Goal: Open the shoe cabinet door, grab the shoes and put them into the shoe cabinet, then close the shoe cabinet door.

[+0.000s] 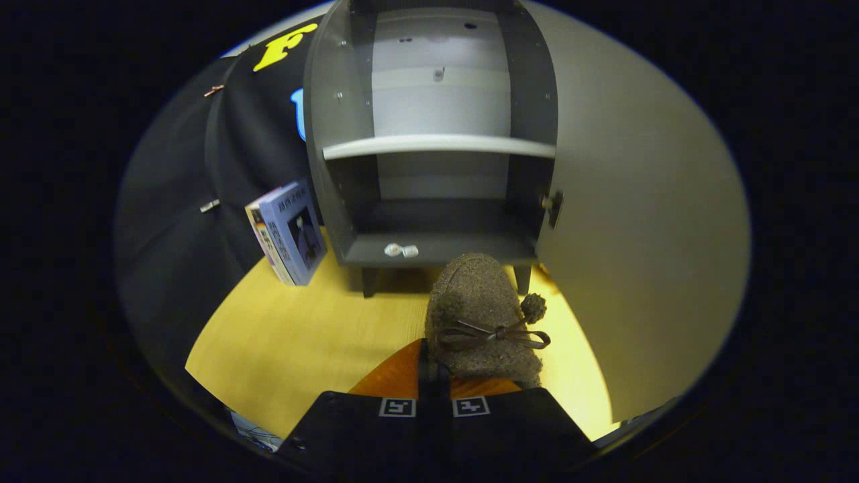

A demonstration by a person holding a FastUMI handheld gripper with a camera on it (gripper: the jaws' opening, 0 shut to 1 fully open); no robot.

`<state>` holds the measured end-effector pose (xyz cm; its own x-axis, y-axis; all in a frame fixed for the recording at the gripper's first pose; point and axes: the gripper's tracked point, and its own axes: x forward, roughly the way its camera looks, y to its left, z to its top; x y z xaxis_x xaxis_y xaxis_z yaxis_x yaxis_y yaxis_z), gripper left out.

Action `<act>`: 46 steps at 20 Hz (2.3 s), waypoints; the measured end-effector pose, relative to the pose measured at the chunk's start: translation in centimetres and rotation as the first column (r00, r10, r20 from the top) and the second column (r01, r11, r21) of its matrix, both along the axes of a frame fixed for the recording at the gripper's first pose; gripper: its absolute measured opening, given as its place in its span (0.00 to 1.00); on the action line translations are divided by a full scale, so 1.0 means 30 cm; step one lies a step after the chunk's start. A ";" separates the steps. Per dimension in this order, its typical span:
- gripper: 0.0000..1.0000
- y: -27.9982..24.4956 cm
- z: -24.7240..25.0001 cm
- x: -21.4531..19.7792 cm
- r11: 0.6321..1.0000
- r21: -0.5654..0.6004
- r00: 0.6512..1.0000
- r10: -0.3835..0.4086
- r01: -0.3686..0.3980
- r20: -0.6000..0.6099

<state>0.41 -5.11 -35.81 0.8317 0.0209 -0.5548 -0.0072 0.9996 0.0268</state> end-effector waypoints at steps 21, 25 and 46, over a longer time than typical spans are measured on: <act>0.05 -0.078 0.616 0.740 0.996 -0.047 0.967 -0.056 0.069 0.247; 0.05 -0.104 0.647 0.916 0.995 -0.063 0.965 -0.063 0.082 0.253; 0.27 -0.135 0.370 1.301 0.992 -0.065 0.992 -0.107 0.111 0.063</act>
<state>39.45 -9.15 -24.73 0.8585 -0.1081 -0.5012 0.1024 0.9940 -0.0391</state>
